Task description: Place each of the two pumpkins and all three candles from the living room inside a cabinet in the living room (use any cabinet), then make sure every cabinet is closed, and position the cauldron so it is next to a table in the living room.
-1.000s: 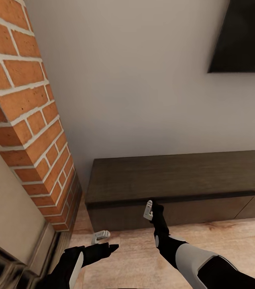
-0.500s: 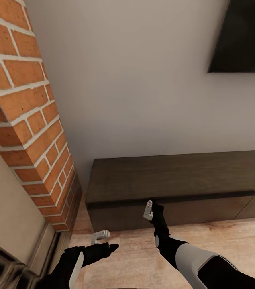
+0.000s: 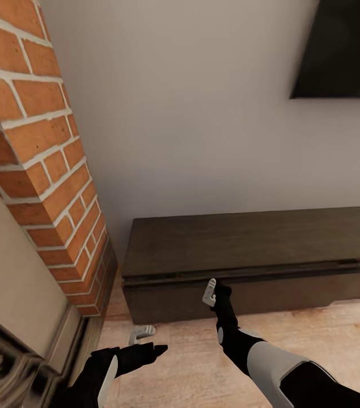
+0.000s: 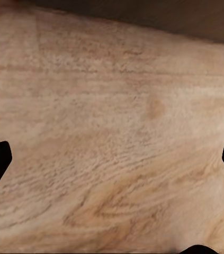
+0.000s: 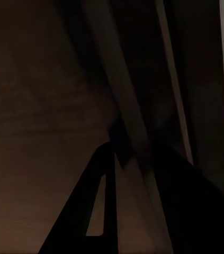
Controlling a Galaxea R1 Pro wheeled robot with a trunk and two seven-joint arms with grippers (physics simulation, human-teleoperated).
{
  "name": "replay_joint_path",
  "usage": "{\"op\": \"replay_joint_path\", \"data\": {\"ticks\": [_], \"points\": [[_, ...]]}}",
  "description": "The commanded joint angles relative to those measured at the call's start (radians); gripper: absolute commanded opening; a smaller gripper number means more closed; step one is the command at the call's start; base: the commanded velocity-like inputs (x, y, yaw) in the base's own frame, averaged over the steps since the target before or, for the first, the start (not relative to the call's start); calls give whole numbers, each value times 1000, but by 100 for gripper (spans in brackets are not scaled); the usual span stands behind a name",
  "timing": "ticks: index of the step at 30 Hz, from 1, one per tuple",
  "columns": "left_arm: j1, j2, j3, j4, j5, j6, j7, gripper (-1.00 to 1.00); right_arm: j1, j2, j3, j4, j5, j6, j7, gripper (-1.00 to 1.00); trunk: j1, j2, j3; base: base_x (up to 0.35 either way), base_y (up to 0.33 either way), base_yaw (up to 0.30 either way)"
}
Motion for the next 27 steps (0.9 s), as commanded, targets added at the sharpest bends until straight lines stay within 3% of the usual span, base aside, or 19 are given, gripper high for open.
{"op": "replay_joint_path", "data": {"ticks": [1,27], "points": [[-1,-2,7,-1,-8,6,-9,100,0,1,5,50,5,1,-4,-100,0,0,-1,-210,0,0],[-1,-2,7,-1,-8,6,-9,100,0,1,5,55,4,2,-4,-100,0,0,-1,-192,0,0]]}}
